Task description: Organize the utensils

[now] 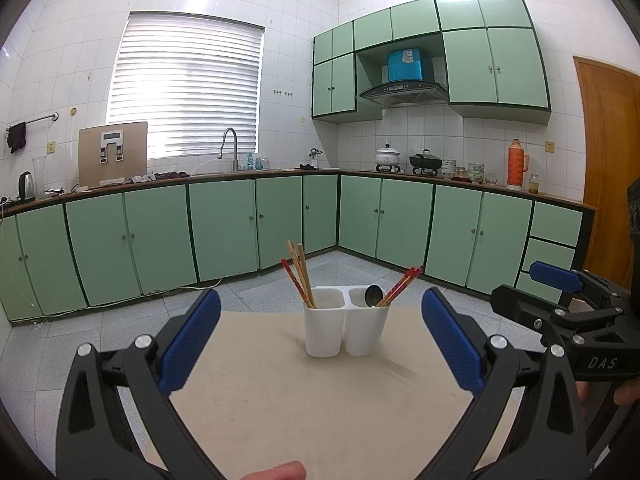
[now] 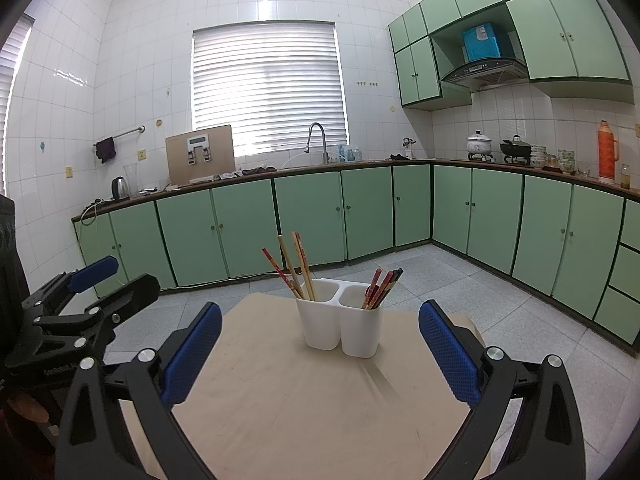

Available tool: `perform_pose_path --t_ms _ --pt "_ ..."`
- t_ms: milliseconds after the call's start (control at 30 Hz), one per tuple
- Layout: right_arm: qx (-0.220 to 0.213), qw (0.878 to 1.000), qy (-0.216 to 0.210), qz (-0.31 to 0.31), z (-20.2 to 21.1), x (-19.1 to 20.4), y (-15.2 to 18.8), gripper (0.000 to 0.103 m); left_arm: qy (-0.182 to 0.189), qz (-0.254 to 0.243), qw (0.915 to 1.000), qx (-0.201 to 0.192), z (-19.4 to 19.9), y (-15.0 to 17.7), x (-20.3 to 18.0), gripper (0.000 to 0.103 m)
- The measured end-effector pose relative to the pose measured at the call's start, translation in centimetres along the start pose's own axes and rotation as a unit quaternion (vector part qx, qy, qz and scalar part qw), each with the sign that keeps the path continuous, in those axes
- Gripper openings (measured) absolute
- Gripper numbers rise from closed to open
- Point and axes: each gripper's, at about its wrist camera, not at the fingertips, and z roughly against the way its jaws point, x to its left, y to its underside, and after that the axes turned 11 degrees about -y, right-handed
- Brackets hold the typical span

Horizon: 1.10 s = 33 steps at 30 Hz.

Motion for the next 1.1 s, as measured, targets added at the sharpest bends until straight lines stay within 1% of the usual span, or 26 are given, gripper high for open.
perform_pose_path --t_ms 1100 --pt "0.001 1.000 0.000 0.000 -0.09 0.19 0.06 0.097 -0.002 0.000 1.0000 0.004 -0.39 0.24 0.22 0.098"
